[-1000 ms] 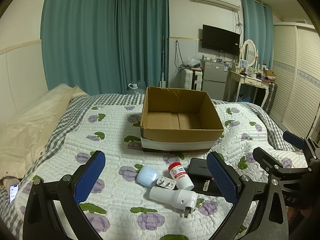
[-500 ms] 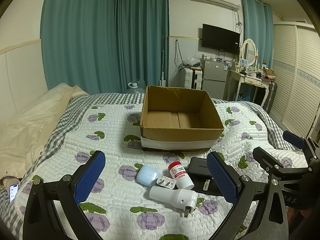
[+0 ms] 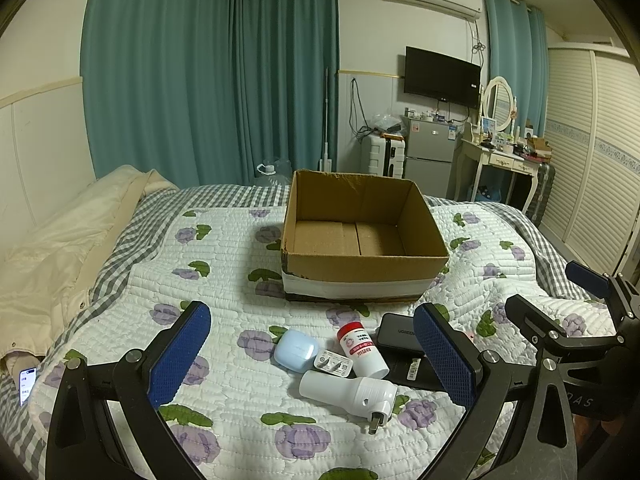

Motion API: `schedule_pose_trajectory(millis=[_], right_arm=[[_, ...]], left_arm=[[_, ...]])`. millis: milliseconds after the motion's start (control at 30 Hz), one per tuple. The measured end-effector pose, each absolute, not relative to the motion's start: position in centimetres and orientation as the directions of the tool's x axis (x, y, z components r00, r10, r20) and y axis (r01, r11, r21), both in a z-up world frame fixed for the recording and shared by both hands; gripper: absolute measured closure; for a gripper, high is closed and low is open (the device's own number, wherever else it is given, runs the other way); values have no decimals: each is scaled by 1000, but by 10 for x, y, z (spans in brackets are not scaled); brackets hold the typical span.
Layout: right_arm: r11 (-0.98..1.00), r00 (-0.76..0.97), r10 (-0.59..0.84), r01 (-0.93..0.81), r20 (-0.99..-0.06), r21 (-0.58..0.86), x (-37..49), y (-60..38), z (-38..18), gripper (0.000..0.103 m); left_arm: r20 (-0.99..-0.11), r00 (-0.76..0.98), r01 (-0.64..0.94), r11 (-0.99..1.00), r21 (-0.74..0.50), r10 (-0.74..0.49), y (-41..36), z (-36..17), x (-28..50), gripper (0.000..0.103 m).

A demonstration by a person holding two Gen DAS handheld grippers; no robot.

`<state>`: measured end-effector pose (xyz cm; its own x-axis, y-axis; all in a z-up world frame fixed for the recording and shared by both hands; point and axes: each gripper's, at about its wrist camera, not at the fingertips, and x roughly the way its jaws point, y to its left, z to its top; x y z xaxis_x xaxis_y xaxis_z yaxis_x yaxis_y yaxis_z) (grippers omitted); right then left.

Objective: Organize rigid objects

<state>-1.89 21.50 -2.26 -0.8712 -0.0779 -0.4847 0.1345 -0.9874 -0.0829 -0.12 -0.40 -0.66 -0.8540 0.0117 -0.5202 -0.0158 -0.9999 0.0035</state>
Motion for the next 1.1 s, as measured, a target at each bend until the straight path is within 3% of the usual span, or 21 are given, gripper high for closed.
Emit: schedule_pose_trajectory(millis=[733, 1100], right_arm=[[-979, -862, -89, 167, -500, -114, -15, 218, -7, 0], [-903, -743, -179, 384, -644, -191, -69, 206, -23, 0]], left_arm=[[-532, -847, -25, -1000, 16, 13, -8, -2, 2, 1], [-630, -775, -4, -997, 82, -49, -11, -51, -27, 2]])
